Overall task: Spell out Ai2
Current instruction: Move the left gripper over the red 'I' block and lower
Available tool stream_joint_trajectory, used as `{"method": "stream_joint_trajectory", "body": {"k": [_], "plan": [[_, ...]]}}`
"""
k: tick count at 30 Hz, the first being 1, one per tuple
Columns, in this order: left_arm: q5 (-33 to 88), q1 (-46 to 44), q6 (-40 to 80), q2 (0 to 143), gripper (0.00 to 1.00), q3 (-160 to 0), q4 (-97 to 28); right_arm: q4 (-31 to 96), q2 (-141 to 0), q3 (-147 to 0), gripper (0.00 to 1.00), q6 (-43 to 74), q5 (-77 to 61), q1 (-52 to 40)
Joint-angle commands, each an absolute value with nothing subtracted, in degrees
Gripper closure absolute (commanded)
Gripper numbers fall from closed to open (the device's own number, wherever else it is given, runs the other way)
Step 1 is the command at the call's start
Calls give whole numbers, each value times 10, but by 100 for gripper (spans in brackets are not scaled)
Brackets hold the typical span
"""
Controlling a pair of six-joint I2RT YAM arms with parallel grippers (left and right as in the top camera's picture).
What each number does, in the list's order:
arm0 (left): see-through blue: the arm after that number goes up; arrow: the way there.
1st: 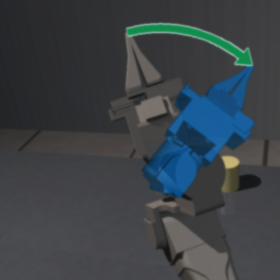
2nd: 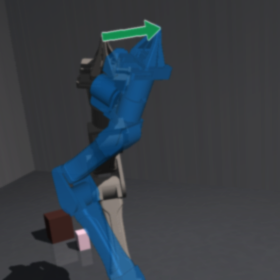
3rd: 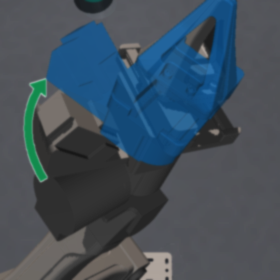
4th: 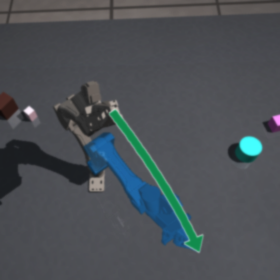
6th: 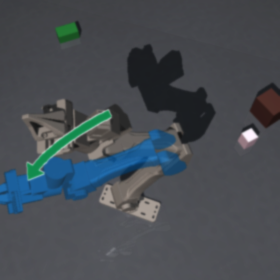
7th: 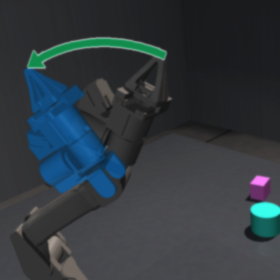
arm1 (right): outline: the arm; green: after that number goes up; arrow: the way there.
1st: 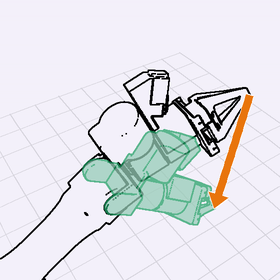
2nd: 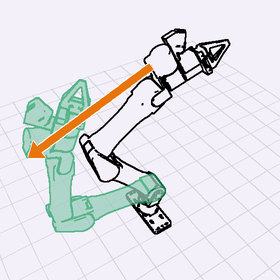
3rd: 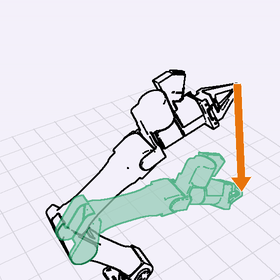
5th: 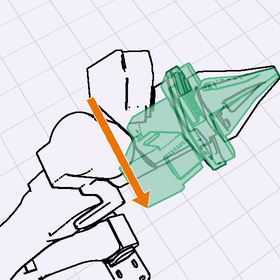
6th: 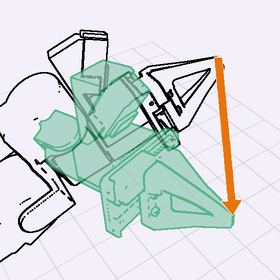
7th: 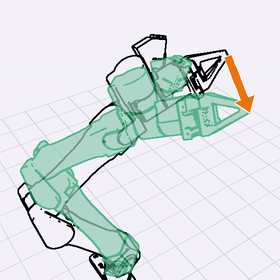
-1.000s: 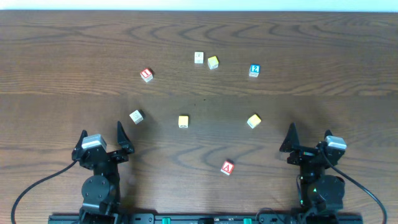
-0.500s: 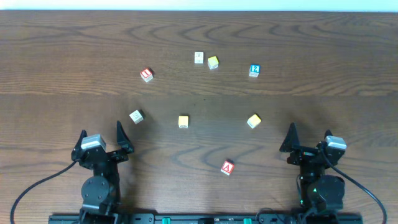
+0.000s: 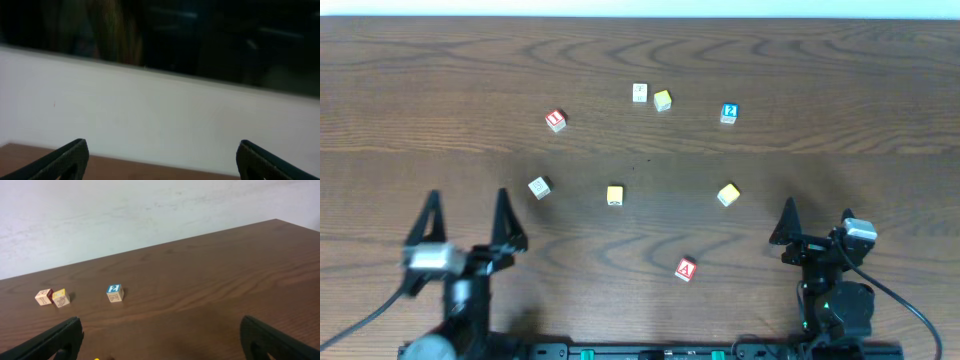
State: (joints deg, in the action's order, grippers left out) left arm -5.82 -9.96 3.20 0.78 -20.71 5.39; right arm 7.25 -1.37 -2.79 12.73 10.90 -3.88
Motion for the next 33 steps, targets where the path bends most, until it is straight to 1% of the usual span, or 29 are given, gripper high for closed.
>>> {"method": "stream_joint_trajectory", "body": {"k": [1, 3, 5, 6, 8, 10, 12, 14, 17, 19, 21, 25, 28, 31, 33], "plan": [[-35, -98, 0, 10, 5, -315, 3, 73, -11, -21, 1, 121, 105, -43], [-24, -98, -3, 25, 5, -383, -55, 69, -11, -21, 1, 118, 115, -43], [-10, -98, -8, 49, 5, -450, -113, 46, -11, -21, 1, 123, 156, -41], [-5, -98, -10, 64, 4, -481, -138, 25, -11, -22, 1, 139, 149, -41], [-3, -98, -11, 109, 5, -552, -184, -23, -11, -30, 1, 147, 79, -41], [-3, -98, -13, 162, 5, -620, -223, -39, -11, -54, 1, 146, 14, -41], [1, -98, -13, 231, 4, -700, -273, -24, -13, -94, 1, 147, -7, -41], [14, -98, -13, 312, 4, -793, -337, -3, -22, -144, 1, 145, 4, -41], [15, -98, -13, 424, 5, -920, -430, 54, -59, -237, 1, 145, 36, -41], [15, -98, -13, 502, 5, -1007, -498, 109, -109, -309, 1, 145, 50, -41], [15, -98, -13, 571, 5, -1083, -566, 173, -184, -387, 1, 145, 51, -41], [17, -98, -5, 701, 5, -1215, -742, 332, -369, -560, 1, 146, 24, -42], [48, -98, 1, 780, 5, -1268, -862, 433, -503, -672, 1, 145, -40, -42], [48, -98, 4, 829, 5, -1266, -888, 478, -597, -723, 1, 150, -105, -42], [49, -98, 2, 857, 4, -1264, -901, 489, -646, -726, 1, 150, -142, -42]]}}
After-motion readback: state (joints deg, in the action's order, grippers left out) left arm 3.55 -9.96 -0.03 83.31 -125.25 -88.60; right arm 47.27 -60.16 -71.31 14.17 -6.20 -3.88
